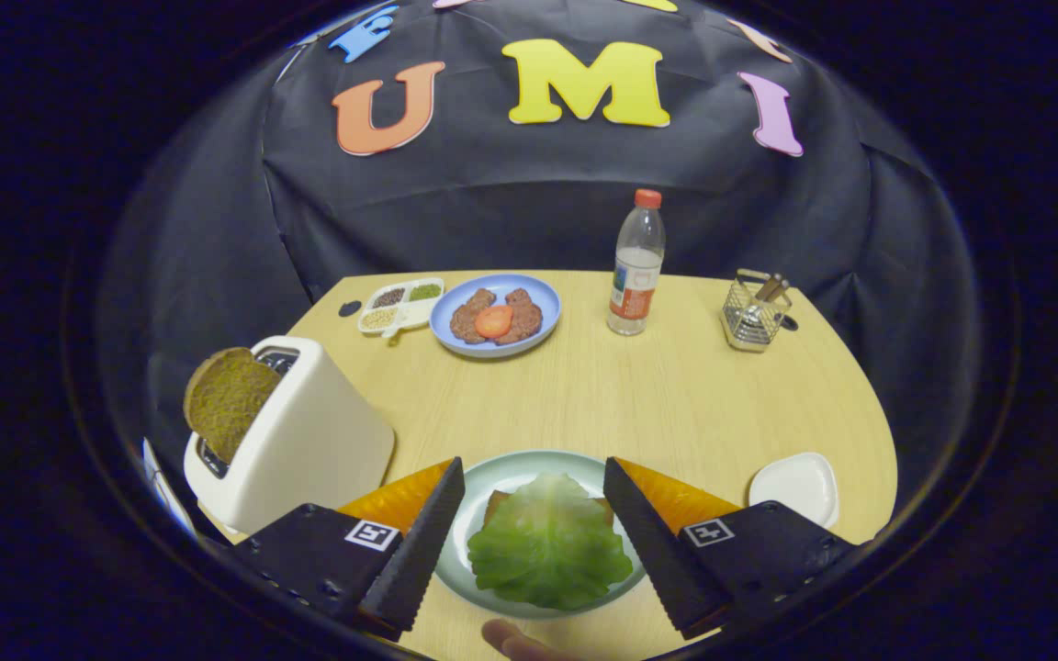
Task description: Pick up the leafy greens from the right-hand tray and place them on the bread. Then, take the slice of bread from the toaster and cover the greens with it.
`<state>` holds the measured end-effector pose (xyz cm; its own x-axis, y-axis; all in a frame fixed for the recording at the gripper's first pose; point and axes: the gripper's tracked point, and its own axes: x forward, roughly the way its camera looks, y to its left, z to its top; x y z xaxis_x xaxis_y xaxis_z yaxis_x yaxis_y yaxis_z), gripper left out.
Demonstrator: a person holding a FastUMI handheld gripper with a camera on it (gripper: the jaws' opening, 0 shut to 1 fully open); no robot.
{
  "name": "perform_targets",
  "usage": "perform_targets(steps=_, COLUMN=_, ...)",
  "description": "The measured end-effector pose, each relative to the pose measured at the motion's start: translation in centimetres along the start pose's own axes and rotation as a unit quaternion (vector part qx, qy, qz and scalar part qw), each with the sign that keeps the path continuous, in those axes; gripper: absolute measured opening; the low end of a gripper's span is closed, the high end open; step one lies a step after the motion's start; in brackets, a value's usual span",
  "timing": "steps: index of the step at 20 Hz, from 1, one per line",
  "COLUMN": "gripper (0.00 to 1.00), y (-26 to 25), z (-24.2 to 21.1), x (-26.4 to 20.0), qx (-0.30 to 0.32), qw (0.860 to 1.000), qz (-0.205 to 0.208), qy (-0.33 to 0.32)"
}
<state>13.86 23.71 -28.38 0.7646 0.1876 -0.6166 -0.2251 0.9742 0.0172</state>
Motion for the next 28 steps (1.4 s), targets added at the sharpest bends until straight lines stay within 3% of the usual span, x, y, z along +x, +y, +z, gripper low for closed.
perform_targets(steps=5, gripper=0.97, y=2.1, z=3.9, x=-5.4, qx=-0.014, qw=0.997, qz=-0.006, qy=-0.072)
perform_targets(steps=13, gripper=0.97, y=9.9, z=5.5, x=-9.6, qx=-0.018, qw=0.994, qz=0.007, qy=-0.109)
perform_targets(steps=18, gripper=0.97, y=16.9, z=4.5, x=-8.5, qx=-0.028, qw=0.994, qz=0.021, qy=-0.104)
perform_targets(steps=23, gripper=0.95, y=20.8, z=2.9, x=-5.1, qx=-0.033, qw=0.996, qz=0.008, qy=-0.082)
perform_targets(steps=28, gripper=0.81, y=21.8, z=3.0, x=-1.6, qx=-0.027, qw=0.998, qz=-0.030, qy=-0.057)
